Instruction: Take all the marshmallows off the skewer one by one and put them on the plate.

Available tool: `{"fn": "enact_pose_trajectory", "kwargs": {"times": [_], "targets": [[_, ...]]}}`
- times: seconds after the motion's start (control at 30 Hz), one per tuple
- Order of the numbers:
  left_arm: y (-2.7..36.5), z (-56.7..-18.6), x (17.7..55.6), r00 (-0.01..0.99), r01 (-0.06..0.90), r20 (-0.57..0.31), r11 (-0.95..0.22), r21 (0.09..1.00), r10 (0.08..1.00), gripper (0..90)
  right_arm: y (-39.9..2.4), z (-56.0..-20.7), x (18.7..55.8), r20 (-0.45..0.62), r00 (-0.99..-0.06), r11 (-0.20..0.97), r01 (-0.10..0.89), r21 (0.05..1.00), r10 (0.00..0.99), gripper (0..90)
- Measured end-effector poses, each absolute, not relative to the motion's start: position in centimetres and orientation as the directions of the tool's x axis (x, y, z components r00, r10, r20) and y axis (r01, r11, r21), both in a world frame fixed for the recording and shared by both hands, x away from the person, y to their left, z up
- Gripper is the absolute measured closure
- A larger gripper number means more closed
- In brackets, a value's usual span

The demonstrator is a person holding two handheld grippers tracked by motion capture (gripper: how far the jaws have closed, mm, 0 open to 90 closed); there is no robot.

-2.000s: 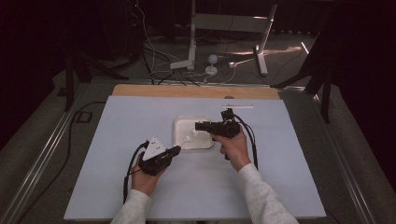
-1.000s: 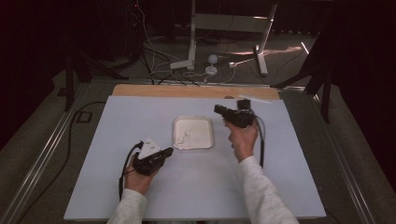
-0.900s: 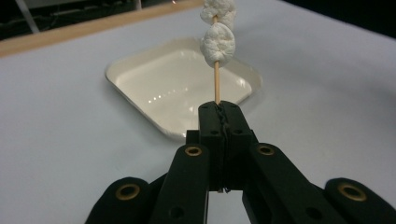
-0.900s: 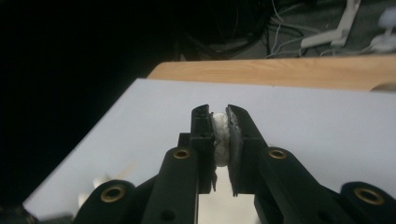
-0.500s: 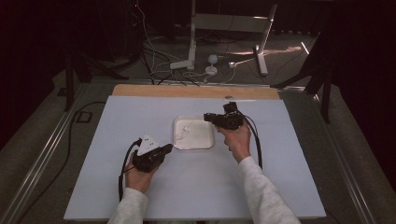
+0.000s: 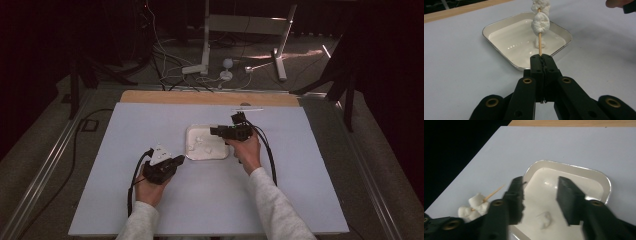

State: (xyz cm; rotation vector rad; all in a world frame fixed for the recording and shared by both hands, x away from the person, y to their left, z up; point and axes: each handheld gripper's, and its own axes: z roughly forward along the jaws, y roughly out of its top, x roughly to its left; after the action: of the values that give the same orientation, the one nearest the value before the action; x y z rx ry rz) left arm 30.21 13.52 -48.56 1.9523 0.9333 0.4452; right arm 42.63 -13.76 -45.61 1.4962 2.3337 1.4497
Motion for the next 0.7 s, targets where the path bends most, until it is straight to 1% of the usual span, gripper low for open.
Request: {"fn": "enact_pose_trajectory", "kwargs": {"times": [0.13,0.2,0.37,0.53,0.7], "targets": [[13.5,-48.6,30.2,0.651,0.434,-0.058,-0.308,0.847,0.757,90.0,-13.5,-45.3,42.2,0.43,-0.577,0.135,0.692,0.709,0.695,41.9],[13.6,-48.5,30.2,0.65,0.433,-0.059,-0.306,0.848,0.758,90.0,-13.4,-45.1,42.0,0.427,-0.59,0.146,0.685,0.713,0.685,39.1],[13.7,-48.5,30.2,0.647,0.434,-0.065,-0.297,0.851,0.76,90.0,-13.2,-44.9,41.3,0.432,-0.616,0.156,0.674,0.722,0.659,35.1],[13.7,-48.4,30.2,0.649,0.435,-0.075,-0.288,0.853,0.757,90.0,-12.9,-44.9,40.7,0.448,-0.641,0.16,0.665,0.729,0.624,34.9],[13.7,-48.4,30.2,0.65,0.434,-0.086,-0.276,0.858,0.755,90.0,-12.3,-45.1,40.2,0.461,-0.663,0.169,0.66,0.732,0.59,36.6]]}}
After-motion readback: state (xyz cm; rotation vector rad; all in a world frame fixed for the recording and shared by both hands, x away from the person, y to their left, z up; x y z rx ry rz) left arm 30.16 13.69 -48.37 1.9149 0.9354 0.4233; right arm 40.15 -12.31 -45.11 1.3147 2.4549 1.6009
